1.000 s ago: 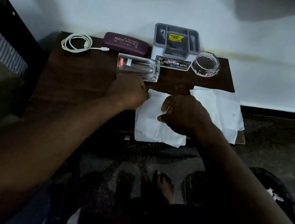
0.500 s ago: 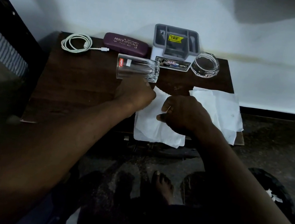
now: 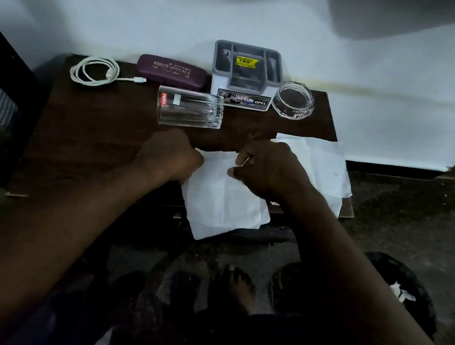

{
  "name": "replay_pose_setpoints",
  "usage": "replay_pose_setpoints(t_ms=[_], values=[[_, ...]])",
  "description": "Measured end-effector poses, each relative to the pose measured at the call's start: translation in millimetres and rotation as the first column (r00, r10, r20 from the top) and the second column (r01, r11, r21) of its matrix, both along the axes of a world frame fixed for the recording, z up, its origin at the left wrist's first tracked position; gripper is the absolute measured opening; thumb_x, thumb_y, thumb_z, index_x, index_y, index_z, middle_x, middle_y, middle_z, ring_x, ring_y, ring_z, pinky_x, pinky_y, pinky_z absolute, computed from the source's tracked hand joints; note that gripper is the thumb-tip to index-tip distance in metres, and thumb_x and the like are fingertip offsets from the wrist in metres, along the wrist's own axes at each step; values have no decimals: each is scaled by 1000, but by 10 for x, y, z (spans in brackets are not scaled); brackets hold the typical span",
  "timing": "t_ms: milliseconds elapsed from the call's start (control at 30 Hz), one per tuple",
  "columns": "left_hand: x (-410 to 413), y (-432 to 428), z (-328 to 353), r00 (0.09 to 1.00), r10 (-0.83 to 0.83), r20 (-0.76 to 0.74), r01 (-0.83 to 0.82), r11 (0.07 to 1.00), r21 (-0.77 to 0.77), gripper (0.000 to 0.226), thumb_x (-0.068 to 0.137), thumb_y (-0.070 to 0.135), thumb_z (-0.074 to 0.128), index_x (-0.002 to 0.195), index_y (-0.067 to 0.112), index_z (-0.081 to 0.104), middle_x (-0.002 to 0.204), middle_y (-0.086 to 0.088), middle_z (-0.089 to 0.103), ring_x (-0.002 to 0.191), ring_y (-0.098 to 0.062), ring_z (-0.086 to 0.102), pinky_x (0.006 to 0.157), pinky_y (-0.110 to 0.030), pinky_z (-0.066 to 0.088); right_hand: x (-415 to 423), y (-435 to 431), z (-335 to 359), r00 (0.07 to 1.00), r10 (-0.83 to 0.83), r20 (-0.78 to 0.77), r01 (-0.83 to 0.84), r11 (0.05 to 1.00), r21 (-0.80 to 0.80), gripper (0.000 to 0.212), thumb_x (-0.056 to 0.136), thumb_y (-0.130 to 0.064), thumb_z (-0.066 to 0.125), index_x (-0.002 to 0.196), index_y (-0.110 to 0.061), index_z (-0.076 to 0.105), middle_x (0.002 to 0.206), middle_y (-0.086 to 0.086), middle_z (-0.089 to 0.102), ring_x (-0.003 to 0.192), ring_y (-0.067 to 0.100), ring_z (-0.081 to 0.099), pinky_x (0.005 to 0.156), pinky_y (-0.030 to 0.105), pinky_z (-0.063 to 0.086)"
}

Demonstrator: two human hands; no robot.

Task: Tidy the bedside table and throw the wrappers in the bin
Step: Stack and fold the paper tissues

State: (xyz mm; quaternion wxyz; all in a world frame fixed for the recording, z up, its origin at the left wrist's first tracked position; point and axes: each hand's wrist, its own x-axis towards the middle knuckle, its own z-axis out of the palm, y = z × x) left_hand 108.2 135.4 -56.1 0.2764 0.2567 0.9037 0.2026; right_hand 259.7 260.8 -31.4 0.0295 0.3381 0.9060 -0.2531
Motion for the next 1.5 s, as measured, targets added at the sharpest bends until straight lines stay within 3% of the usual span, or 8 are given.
replay_pose_setpoints(t_ms=[167,300,500,633,967,1167,1267,1500], values=[[1,-24,10,984,-134,-121,122,987,-101,21,79,35,71,86,16,74,90,-4,74,77,-23,65,68,-28,48,98,195,78,998,-55,-43,55,998,4,14,80,-35,84,76,-27,74,89,-3,78,92,19,73,88,38,57],[-21,-32,-11,959,-210,-188,189,974,-126,27,79,42,72,93,20,73,102,-4,72,91,-25,68,73,-29,49,316,491,120,960,-258,-110,261,965,5,19,80,-36,82,65,-29,71,83,1,78,82,25,77,83,44,62],[-23,15,-59,951,-230,-205,211,971,-110,25,82,44,77,88,20,75,102,-5,74,96,-27,70,83,-36,57,445,683,-148,945,-294,142,283,955,93,45,79,-55,79,93,-12,75,98,10,77,96,32,72,85,37,57],[-6,63,-59,944,-214,-252,195,976,-97,25,84,45,72,90,21,72,104,-6,73,97,-30,70,83,-40,59,385,572,-276,943,-296,150,278,952,130,57,73,-65,81,96,-13,73,104,12,75,99,35,69,73,34,48],[77,21,20,838,-242,-488,249,967,-52,11,89,31,63,92,21,65,99,-6,69,89,-31,69,71,-37,56,284,495,-250,939,-326,110,312,942,124,24,84,-33,72,96,-12,70,109,12,73,102,35,69,73,30,42],[66,32,74,818,-277,-505,273,958,-83,17,90,32,64,100,18,66,104,-7,69,95,-32,68,67,-34,46,309,587,-123,908,-418,31,419,905,-70,31,61,-37,67,76,-11,73,79,9,76,79,31,75,81,44,63],[85,37,107,787,-264,-558,305,952,-20,16,89,31,63,98,17,64,101,-9,70,90,-33,68,66,-35,49,380,658,-52,901,-433,-4,431,898,-91,28,70,-35,73,74,-8,75,73,9,77,79,31,75,84,48,62],[223,102,203,794,-253,-553,331,943,43,15,87,29,64,95,16,67,93,-9,71,82,-31,68,68,-43,61,222,393,-251,922,-387,16,380,913,149,62,80,-74,66,88,-13,71,97,14,74,97,34,70,72,32,44]])
